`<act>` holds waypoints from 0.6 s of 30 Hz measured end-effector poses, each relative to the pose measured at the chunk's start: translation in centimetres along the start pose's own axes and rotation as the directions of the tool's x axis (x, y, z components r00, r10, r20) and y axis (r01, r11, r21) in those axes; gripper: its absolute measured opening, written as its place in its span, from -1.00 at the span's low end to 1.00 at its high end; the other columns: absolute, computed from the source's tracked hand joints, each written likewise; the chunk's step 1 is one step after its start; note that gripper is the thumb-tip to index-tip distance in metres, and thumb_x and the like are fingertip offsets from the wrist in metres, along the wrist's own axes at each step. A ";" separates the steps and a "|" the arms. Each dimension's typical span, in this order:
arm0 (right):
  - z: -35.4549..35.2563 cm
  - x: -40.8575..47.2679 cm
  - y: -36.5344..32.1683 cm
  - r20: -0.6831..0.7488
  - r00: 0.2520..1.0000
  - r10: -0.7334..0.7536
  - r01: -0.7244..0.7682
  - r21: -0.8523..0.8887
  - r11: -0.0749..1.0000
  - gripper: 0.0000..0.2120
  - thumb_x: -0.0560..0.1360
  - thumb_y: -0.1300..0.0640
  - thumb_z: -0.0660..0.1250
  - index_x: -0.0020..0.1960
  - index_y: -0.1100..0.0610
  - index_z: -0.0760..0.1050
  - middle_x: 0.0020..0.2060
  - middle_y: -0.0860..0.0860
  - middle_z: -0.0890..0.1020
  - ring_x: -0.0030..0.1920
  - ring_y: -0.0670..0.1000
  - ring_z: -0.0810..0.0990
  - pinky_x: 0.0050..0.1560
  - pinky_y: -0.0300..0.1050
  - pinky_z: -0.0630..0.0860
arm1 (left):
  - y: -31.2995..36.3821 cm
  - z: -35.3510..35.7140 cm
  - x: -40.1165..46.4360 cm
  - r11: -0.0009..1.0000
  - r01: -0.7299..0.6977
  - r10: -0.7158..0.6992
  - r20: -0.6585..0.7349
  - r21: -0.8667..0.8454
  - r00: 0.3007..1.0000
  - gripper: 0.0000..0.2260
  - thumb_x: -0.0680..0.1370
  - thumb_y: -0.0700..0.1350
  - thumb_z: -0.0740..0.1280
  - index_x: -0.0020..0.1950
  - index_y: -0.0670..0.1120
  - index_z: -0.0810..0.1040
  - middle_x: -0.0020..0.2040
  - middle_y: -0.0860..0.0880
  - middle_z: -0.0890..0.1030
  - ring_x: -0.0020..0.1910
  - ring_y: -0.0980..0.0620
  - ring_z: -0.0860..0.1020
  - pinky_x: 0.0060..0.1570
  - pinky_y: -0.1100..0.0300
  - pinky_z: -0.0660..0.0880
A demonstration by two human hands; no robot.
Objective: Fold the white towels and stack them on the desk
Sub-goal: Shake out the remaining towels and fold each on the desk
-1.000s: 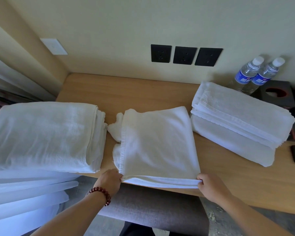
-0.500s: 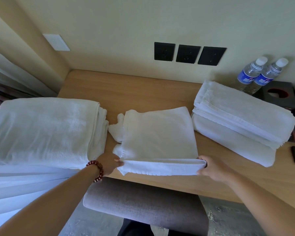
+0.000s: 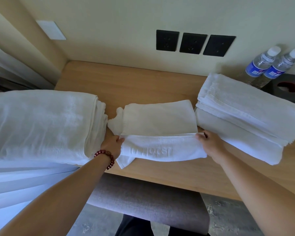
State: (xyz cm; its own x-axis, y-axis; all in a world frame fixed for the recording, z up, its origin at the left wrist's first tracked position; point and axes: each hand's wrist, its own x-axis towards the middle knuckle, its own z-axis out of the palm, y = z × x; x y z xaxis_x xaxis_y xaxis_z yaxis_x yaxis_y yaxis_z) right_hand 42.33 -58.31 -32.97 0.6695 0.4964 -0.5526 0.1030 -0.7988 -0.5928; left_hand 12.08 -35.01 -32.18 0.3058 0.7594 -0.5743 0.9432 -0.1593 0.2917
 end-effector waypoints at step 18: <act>2.3 1.9 1.7 -0.189 0.981 -0.046 0.039 -0.039 0.998 -0.68 0.70 -0.01 0.07 0.22 0.10 0.53 -0.06 -0.04 0.54 -0.03 0.06 0.50 -0.01 -0.10 0.33 | 2.2 0.5 -0.1 0.984 -0.173 0.151 -0.318 -0.043 0.936 -0.74 0.70 0.02 0.08 -0.03 -0.09 0.44 -0.30 -0.09 0.53 -0.34 -0.06 0.50 -0.43 0.18 0.32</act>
State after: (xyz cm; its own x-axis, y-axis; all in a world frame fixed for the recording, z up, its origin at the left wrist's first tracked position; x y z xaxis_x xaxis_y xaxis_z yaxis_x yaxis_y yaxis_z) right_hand 42.07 -57.96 -36.41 0.7911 0.4592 -0.4040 0.1579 -0.7915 -0.5904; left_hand 14.20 -35.76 -31.91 0.3873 0.8873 -0.2505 0.8694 -0.2609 0.4197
